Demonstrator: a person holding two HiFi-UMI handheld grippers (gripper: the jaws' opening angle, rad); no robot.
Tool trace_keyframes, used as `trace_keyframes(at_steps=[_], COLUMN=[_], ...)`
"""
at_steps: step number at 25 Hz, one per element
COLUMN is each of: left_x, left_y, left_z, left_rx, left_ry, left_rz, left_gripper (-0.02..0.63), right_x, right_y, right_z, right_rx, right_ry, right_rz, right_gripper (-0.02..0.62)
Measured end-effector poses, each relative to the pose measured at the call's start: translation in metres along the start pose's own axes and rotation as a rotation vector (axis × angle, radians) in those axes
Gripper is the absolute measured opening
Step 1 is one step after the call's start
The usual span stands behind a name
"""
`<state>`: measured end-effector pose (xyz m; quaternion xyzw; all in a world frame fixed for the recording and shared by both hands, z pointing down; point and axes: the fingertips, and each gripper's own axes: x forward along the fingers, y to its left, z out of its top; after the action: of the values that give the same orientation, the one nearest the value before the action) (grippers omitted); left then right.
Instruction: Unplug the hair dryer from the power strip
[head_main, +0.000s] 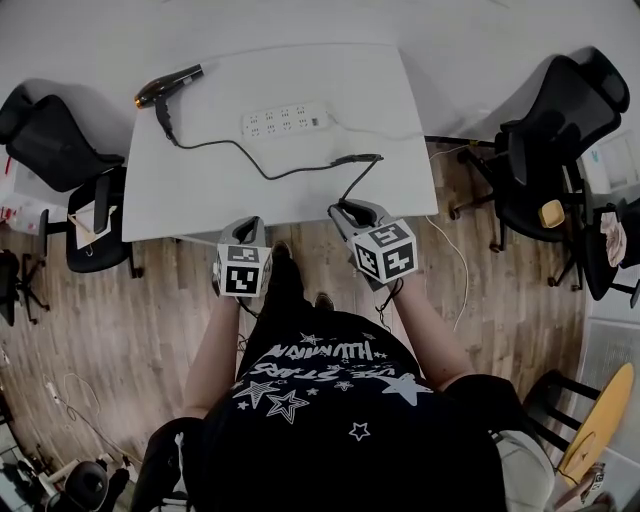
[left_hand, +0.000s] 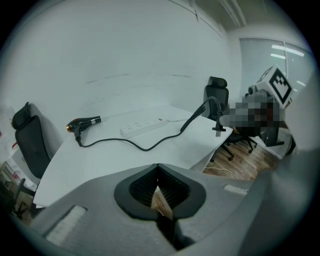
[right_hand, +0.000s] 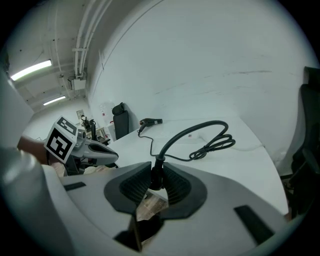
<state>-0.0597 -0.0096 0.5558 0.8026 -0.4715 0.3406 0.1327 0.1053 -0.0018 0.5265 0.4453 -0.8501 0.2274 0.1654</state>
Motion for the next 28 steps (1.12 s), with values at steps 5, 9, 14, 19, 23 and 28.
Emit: trace_keyframes(at_steps=[5,9,14,19,23,28], left_x=[-0.018,-0.031,-0.045,-0.050,-0.054,-0.065], left_y=[-0.016,-0.024,-0.027,-0.021,-0.022,-0.021], left_z=[-0.009,-0.008,-0.010,-0.018,-0.021,-0.030], left_rx=[-0.104,-0.171,-0.185,-0.193,-0.193,-0.213], left_ry=[-0.036,-0.073,-0.094,-0.095,-0.104,-0.116], left_rz=[-0.021,-0.039,-0.031,-0.031,-0.046,-0.064], left_gripper=[0.007,0.008,0.008,0.008,0.008,0.008], right_x=[-0.007,-0.008,-0.012,-0.010,-0.012,-0.016], right_y=[0.007,0.014,0.021,0.026,0.031,0.043], right_z=[-0.019,-0.025,-0.023,-0.024,-0.029,-0.031], right_rx=[0.019,0.010,-0.026,-0.044,-0.046,-0.046], right_ry=[0.016,0.021,0.026,0.029,0.035,0.032], right_rz=[0.021,0.044,0.048,0.031,0.025,0.012], right_gripper=[0.081,0.081,0.081,0.081,0.083,0.081])
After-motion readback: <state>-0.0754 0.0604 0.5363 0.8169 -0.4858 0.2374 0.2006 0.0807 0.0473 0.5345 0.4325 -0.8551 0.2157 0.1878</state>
